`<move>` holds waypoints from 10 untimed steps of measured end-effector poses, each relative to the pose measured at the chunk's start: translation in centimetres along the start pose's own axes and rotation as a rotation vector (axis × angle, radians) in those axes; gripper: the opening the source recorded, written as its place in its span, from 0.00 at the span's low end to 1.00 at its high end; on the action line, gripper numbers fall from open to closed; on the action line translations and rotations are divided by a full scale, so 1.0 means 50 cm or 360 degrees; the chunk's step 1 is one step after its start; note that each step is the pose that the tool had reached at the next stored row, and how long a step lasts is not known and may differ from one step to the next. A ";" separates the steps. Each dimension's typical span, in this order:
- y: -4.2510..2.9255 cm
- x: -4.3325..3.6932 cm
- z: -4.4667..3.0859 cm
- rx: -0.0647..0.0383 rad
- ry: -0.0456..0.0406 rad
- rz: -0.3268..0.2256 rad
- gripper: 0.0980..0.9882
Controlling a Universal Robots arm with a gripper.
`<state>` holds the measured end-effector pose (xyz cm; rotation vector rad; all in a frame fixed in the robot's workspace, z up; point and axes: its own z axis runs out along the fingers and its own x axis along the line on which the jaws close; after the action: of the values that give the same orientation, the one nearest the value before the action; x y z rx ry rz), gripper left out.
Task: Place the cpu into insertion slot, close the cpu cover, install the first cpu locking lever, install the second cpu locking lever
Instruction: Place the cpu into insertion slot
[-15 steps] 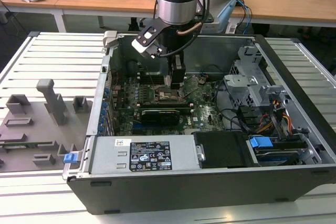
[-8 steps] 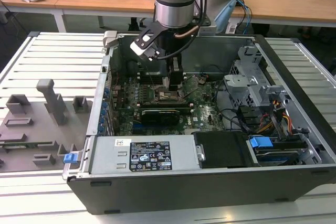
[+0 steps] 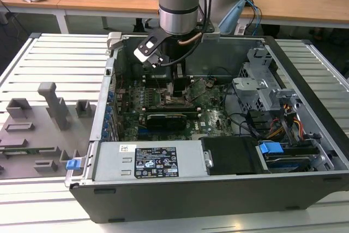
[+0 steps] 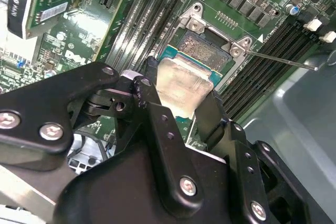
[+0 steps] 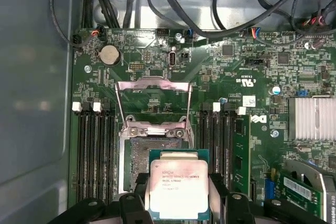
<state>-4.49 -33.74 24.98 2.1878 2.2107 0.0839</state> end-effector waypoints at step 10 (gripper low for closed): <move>-0.003 0.021 0.036 0.0000 0.0000 0.0000 0.49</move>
<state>-4.56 -32.67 23.17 2.1877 2.2106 0.0836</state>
